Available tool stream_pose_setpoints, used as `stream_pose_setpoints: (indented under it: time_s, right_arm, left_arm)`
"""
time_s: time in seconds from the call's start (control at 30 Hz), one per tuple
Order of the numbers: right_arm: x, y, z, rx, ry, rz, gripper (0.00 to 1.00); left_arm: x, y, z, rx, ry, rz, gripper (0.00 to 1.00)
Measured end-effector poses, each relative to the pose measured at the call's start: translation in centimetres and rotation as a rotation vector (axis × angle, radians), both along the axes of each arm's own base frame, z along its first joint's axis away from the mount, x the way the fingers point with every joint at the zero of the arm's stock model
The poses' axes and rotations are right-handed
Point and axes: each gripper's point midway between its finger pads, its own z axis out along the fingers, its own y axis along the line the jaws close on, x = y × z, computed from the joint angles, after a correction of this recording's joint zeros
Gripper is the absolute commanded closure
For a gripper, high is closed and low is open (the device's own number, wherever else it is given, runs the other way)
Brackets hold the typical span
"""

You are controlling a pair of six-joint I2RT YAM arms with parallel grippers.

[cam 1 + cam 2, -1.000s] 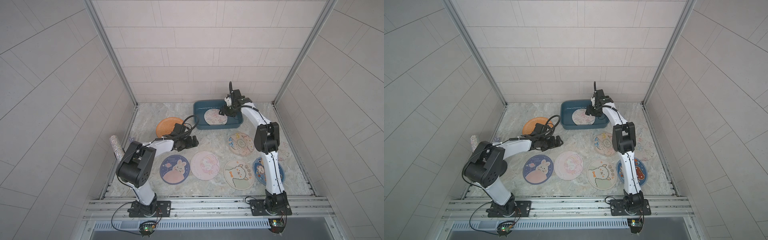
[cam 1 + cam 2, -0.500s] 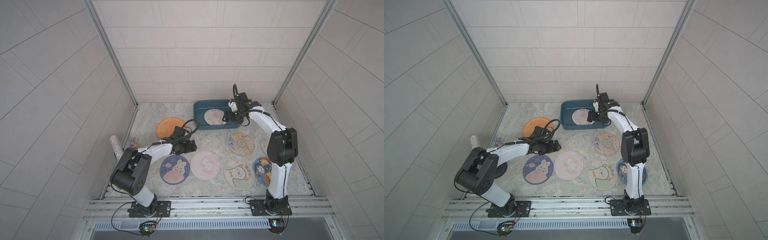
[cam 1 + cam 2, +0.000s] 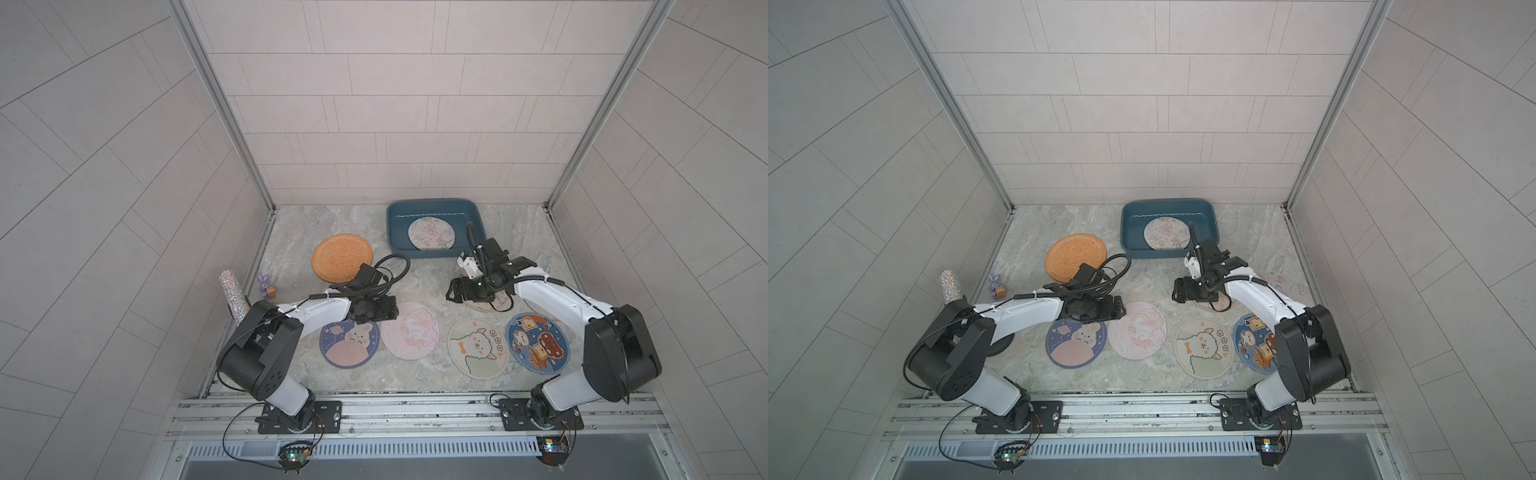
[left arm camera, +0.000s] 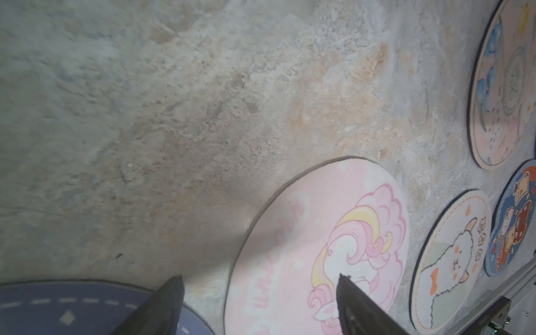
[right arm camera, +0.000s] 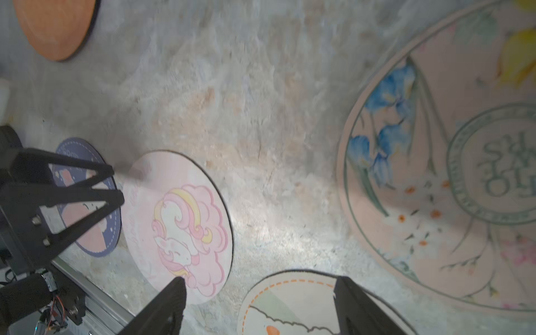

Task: Put the coasters into the storage box
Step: Pick up the coaster from the center of the board.

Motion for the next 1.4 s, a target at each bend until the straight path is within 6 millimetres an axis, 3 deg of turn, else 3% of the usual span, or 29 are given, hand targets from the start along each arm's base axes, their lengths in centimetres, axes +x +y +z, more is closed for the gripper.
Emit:
stream_pose_setpoints:
  time_s: [0.1,0.3,0.77,1.03,1.4]
  right_arm:
    - [-2.0,0.7,-1.0,0.000,0.016,0.026,0.16]
    - [-4.0,2.0,-2.8,-0.007,0.043,0.055,0.16]
    - [-4.1,5.1,-4.1,0.007,0.022,0.083,0.17]
    - [-4.5,5.3,-5.9,-0.013,0.051,0.080,0.21]
    - [-3.9,6.0,-6.4,0.003,0.040,0.073,0.37]
  left_arm:
    - [0.1,-0.1,-0.1,0.002,-0.001,-0.007,0.16]
    - [0.3,-0.8,-0.1,0.003,-0.002,-0.033,0.17]
    - [-1.1,-1.4,-0.3,0.020,0.015,-0.087,0.21]
    - [-1.7,-2.1,-0.4,0.022,0.030,-0.113,0.22]
    - [-2.1,-2.9,-0.4,0.026,0.038,-0.137,0.22]
